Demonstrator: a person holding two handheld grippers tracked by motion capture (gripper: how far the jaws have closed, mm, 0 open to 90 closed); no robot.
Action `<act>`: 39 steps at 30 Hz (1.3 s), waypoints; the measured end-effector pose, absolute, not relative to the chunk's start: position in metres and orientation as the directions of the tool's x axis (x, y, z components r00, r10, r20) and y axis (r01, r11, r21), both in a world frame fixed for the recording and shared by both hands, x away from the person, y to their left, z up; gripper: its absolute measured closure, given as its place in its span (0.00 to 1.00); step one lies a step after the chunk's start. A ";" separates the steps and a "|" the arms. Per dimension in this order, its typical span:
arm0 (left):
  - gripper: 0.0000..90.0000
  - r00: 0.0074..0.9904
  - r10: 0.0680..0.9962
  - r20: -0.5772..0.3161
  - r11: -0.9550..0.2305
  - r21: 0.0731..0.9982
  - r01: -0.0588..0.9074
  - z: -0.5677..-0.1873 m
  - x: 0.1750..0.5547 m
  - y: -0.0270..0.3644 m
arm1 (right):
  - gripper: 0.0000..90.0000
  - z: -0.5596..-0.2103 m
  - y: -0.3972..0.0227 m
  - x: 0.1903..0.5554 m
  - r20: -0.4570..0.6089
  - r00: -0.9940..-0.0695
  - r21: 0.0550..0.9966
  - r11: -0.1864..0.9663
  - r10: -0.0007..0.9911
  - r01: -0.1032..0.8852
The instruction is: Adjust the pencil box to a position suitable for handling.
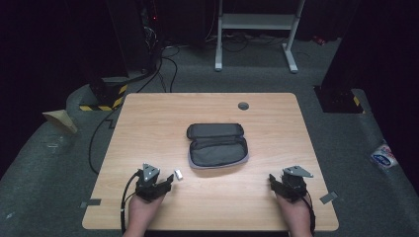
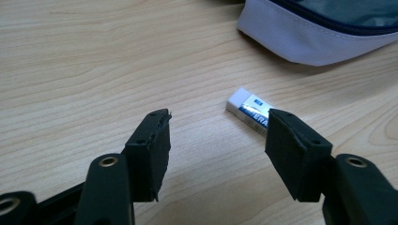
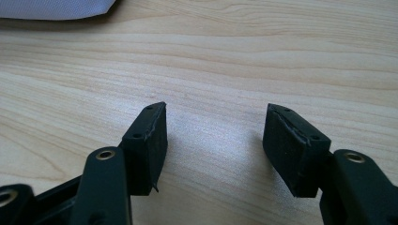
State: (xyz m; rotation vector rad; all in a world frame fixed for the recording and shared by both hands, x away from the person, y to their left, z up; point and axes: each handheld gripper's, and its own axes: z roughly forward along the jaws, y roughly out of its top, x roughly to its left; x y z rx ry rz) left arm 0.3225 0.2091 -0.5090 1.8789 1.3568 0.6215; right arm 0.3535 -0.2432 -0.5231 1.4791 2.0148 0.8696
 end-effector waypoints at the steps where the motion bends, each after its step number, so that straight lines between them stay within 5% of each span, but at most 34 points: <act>1: 0.45 0.328 0.944 -0.030 -0.182 0.784 0.594 -0.509 0.323 0.209 | 0.45 -0.523 -0.243 0.354 -0.017 -0.293 0.736 0.210 0.956 0.644; 22: 0.50 0.405 0.914 -0.018 -0.241 0.780 0.578 -0.510 0.320 0.175 | 0.45 -0.523 -0.243 0.353 -0.018 -0.293 0.736 0.211 0.956 0.643; 39: 0.58 0.356 0.934 -0.009 -0.228 0.752 0.618 -0.521 0.336 0.167 | 0.45 -0.523 -0.243 0.353 -0.016 -0.294 0.736 0.211 0.956 0.644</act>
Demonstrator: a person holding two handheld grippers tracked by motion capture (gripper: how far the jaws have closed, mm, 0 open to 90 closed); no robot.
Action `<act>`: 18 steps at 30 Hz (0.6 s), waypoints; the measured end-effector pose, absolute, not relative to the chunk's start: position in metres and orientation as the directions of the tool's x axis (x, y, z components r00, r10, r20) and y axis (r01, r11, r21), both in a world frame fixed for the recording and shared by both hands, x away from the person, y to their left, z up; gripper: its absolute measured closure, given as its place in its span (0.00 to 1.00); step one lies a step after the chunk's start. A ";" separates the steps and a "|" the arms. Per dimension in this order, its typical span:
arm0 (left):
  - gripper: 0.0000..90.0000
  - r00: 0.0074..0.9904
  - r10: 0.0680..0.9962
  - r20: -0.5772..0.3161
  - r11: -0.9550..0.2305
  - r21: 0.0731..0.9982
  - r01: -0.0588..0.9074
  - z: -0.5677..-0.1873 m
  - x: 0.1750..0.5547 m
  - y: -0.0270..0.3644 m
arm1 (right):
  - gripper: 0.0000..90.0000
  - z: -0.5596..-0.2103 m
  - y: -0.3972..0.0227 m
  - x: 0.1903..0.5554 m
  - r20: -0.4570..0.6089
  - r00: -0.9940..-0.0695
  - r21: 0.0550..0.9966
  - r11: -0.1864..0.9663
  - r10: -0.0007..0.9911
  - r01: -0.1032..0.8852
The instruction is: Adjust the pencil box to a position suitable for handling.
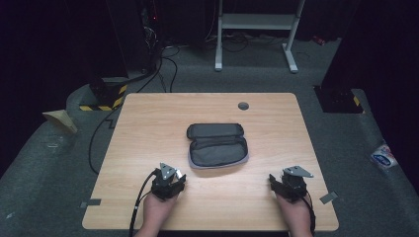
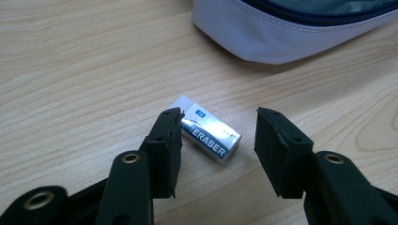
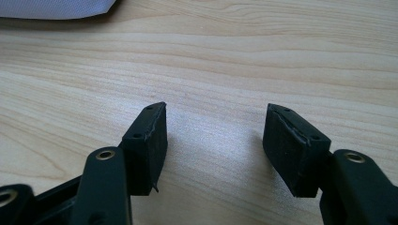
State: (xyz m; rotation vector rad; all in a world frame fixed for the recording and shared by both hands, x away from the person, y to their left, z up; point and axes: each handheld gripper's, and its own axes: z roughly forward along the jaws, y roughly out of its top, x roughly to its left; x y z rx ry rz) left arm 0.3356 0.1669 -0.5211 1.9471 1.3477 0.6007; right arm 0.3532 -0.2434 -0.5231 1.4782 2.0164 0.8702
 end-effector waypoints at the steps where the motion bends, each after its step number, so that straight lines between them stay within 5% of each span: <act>1: 0.58 0.352 0.936 -0.009 -0.228 0.747 0.624 -0.522 0.338 0.167 | 0.45 -0.523 -0.243 0.353 -0.016 -0.294 0.736 0.211 0.956 0.644; 18: 0.68 0.330 0.944 0.004 -0.216 0.763 0.609 -0.526 0.338 0.167 | 0.45 -0.523 -0.243 0.353 -0.016 -0.294 0.736 0.211 0.956 0.644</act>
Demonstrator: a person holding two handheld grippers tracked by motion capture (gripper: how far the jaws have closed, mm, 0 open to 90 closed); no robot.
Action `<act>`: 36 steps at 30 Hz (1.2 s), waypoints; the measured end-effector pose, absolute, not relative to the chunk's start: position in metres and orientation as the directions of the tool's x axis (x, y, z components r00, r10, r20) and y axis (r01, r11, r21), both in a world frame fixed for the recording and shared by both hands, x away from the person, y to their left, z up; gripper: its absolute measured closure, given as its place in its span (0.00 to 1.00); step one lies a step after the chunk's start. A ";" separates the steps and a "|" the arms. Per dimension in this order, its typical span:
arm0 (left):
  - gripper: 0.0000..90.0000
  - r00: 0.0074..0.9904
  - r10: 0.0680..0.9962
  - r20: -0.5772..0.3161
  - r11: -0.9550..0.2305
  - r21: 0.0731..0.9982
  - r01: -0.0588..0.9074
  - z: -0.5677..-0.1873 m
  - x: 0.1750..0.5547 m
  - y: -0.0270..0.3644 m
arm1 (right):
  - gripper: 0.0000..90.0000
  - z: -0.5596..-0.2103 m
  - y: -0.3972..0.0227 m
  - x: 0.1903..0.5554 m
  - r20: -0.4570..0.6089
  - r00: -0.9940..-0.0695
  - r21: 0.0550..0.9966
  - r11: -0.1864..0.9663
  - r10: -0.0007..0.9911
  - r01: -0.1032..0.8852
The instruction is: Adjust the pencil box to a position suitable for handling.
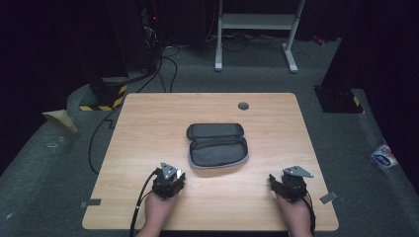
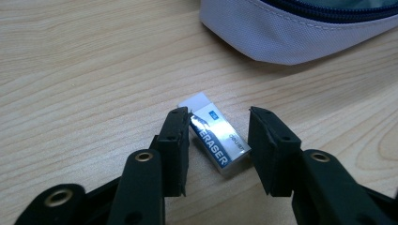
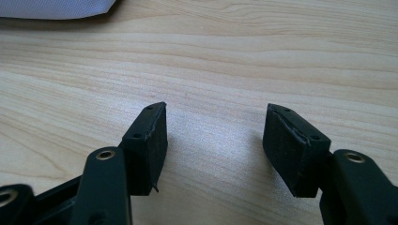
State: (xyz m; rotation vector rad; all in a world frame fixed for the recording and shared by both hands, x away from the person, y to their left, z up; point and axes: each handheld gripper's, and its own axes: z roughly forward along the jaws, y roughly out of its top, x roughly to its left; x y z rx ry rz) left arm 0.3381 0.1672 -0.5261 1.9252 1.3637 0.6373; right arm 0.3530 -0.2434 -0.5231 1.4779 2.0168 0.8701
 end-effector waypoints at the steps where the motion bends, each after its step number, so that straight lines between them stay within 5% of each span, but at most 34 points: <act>1: 0.69 0.327 0.945 0.003 -0.212 0.768 0.605 -0.527 0.338 0.168 | 0.45 -0.523 -0.243 0.353 -0.016 -0.294 0.736 0.211 0.956 0.644; 9: 0.80 0.302 0.953 -0.028 -0.172 0.769 0.616 -0.527 0.340 0.172 | 0.45 -0.523 -0.243 0.353 -0.015 -0.292 0.736 0.208 0.956 0.644; 22: 0.80 0.303 0.953 -0.027 -0.173 0.770 0.614 -0.527 0.339 0.173 | 0.45 -0.523 -0.243 0.353 -0.014 -0.296 0.736 0.210 0.955 0.644; 27: 0.72 0.294 0.956 -0.017 -0.178 0.764 0.620 -0.526 0.341 0.171 | 0.45 -0.523 -0.243 0.353 -0.015 -0.297 0.736 0.212 0.955 0.643; 36: 0.81 0.305 0.952 -0.005 -0.194 0.762 0.618 -0.525 0.342 0.170 | 0.45 -0.523 -0.243 0.353 -0.016 -0.302 0.736 0.216 0.953 0.641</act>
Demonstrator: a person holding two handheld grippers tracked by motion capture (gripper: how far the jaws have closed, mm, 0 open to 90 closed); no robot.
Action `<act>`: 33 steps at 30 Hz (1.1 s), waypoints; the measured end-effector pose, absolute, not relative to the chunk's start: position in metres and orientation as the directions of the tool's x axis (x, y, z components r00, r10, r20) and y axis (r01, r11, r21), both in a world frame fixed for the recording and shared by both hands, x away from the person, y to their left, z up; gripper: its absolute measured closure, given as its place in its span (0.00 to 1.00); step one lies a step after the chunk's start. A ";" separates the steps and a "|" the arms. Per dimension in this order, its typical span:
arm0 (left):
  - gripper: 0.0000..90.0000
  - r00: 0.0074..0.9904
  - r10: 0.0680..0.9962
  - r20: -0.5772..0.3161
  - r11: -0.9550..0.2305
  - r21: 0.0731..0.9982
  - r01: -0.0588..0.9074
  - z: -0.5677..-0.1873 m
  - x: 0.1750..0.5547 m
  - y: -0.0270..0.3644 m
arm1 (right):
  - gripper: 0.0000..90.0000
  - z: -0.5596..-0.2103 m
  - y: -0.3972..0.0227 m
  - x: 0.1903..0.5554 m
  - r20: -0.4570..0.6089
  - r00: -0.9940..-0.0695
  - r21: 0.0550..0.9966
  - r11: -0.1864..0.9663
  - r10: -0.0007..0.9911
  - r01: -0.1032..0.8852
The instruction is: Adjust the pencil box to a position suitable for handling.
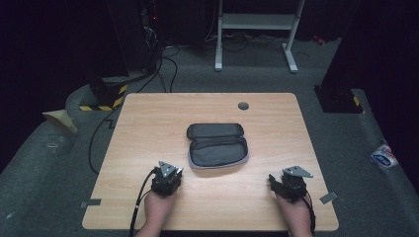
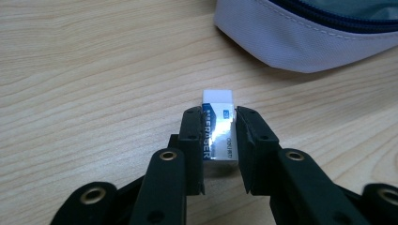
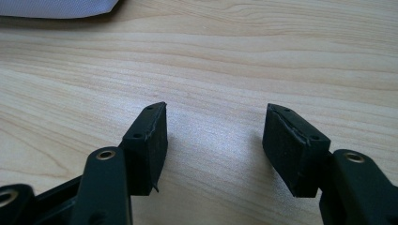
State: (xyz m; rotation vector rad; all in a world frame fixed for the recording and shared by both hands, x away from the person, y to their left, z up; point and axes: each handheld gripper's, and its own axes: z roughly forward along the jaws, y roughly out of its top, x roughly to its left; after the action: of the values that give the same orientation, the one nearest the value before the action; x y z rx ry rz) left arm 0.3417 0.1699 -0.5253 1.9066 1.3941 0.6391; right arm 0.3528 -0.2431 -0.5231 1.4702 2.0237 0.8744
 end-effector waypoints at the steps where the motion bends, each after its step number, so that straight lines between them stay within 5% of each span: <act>1: 0.81 0.305 0.952 -0.007 -0.192 0.762 0.618 -0.525 0.341 0.170 | 0.45 -0.523 -0.243 0.353 -0.016 -0.302 0.736 0.216 0.953 0.641; 33: 0.82 0.345 0.938 -0.028 -0.172 0.827 0.535 -0.493 0.339 0.163 | 0.45 -0.523 -0.243 0.353 -0.017 -0.308 0.735 0.220 0.951 0.642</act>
State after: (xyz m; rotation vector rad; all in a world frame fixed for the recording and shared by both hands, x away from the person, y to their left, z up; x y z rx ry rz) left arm 0.3393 0.1628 -0.4930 1.8316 1.2980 0.6550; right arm 0.3532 -0.2427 -0.5230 1.4660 2.0302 0.8743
